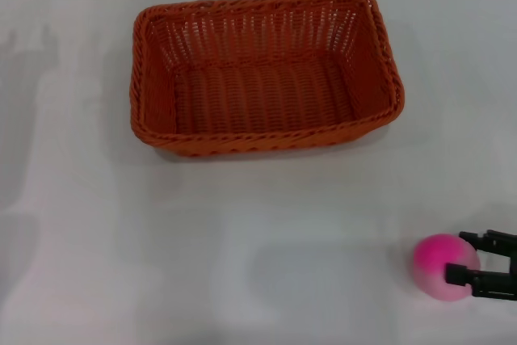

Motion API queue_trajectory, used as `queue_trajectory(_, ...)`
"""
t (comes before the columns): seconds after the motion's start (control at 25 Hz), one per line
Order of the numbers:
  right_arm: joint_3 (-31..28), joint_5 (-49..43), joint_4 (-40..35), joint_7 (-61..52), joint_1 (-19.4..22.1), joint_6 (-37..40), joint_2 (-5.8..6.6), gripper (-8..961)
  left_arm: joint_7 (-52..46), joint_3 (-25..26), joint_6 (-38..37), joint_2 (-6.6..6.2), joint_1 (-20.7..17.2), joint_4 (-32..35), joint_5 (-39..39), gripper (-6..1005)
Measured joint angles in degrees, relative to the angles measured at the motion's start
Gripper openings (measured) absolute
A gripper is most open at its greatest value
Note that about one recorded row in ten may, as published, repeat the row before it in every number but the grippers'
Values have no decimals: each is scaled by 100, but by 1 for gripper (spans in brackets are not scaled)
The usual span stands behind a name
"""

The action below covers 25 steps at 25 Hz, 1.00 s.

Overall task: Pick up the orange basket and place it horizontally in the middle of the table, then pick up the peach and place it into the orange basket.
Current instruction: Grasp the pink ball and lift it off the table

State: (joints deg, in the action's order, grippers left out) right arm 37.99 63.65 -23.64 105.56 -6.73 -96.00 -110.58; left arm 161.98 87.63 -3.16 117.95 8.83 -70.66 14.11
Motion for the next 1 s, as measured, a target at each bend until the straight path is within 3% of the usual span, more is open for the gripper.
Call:
queue_trajectory(0.2, 0, -235, 1, -3, -172, 68, -78, 865, 0, 0, 0, -13, 2, -2, 8, 528)
queue_trajectory(0.72, -3, -454, 3, -261, -396, 37, -98, 858, -9, 66, 37, -23, 4, -7, 24, 527)
queue_trajectory(1.0, -3, -745, 11, -400, -616, -14, -74, 549, -9, 90, 49, -15, 4, -2, 2, 528)
